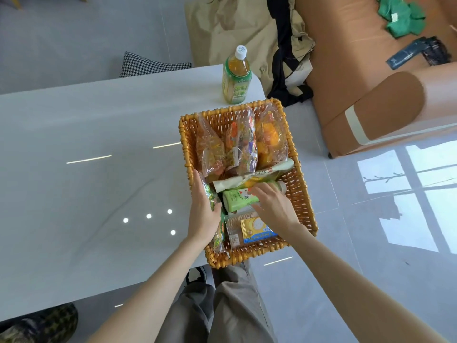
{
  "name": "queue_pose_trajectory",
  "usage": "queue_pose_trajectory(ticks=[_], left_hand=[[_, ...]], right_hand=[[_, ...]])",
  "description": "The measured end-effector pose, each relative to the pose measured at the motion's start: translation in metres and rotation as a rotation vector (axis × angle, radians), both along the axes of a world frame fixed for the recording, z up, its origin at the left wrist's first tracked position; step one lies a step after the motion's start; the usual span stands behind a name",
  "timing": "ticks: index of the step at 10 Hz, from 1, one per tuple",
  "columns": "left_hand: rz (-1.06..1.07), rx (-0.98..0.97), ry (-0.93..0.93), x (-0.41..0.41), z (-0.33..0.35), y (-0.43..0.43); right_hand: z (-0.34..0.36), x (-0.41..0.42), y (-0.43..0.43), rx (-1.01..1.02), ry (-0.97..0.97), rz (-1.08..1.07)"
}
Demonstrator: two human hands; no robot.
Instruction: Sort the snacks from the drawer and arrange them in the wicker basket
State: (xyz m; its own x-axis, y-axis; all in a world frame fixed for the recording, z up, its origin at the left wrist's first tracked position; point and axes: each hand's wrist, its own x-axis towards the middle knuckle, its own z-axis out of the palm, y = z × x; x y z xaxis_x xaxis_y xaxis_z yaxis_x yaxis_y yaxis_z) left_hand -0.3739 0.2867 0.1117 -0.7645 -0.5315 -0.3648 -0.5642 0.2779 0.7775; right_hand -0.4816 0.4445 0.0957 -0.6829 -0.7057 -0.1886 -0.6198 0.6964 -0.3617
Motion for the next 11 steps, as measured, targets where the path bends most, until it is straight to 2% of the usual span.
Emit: queue_pose_trajectory(ticks=[1, 2, 3, 5, 6, 8, 9, 10, 11], left_hand=[[-0.058, -0.011, -0.006, 0.006, -0.003, 0.002], [-0.076, -0.004, 0.0, 0.008, -0.005, 0.0], [-0.093, 0.003, -0.002, 0.01, -0.005, -0.003], [-0.151, -0.023, 0.027, 0.019, 0.0, -0.005], [-0.241, -0.012, 0.029, 0.029, -0.001, -0.003], [-0.308, -0.053, -0.013, 0.035, -0.002, -0.003], [-0.297, -0.025, -0.074, 0.03, 0.016, -0.007], [-0.316, 0.043, -0.141, 0.02, 0.046, -0.017], [-0.305, 0.093, -0.128, 0.004, 0.096, -0.026]], right_hand=[[-0.012, 0.002, -0.005, 0.153, -0.076, 0.061], [-0.026, 0.005, -0.016, 0.29, -0.046, 0.053], [-0.033, 0.008, -0.018, 0.326, -0.013, 0.046], [-0.013, 0.041, 0.001, 0.094, -0.027, -0.124], [-0.015, 0.061, 0.014, 0.222, -0.19, -0.111], [-0.017, 0.063, 0.008, 0.287, -0.245, -0.189], [0.013, 0.052, -0.005, 0.197, -0.296, -0.331], [0.054, 0.042, -0.019, 0.01, -0.365, -0.439], [0.111, 0.029, -0.033, -0.194, -0.419, -0.512]])
